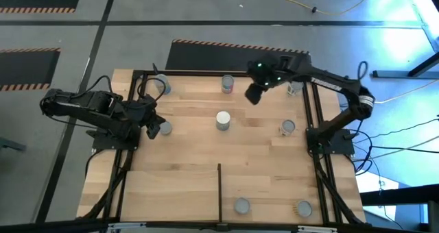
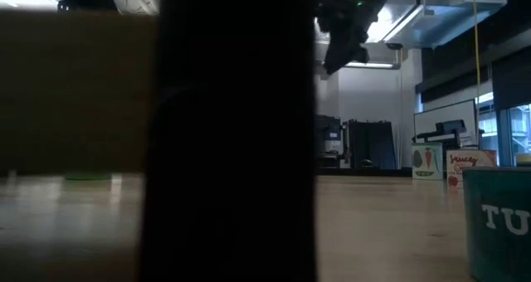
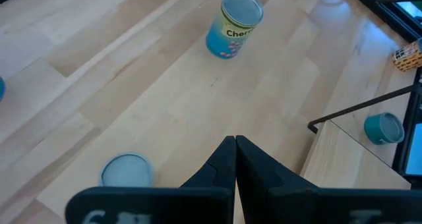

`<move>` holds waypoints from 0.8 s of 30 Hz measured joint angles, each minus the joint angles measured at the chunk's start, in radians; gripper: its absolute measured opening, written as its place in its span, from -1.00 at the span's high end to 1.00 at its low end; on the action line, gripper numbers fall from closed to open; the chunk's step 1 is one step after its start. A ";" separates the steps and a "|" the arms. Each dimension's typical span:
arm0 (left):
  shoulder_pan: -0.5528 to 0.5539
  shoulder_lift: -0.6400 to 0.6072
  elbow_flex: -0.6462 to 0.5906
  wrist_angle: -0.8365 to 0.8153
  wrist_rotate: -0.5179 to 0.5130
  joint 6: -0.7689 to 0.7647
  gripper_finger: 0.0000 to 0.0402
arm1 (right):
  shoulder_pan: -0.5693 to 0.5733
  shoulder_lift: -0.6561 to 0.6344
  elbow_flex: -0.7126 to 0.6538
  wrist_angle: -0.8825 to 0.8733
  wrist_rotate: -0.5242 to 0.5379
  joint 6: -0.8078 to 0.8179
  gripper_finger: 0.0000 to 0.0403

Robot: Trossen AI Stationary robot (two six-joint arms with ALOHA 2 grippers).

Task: Pick and place cans onto a shelf
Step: Put the canned cherries on the shelf

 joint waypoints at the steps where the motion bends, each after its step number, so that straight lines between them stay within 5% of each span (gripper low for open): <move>1: 0.000 0.000 0.000 0.000 0.000 -0.004 1.00 | 0.012 0.021 0.000 0.003 -0.011 0.030 0.48; 12: 0.000 0.000 0.000 0.001 0.000 -0.032 1.00 | 0.105 0.256 0.038 0.063 -0.133 0.058 0.48; 24: 0.000 0.000 0.000 0.002 0.000 -0.032 1.00 | 0.128 0.326 0.092 0.124 -0.053 0.084 0.48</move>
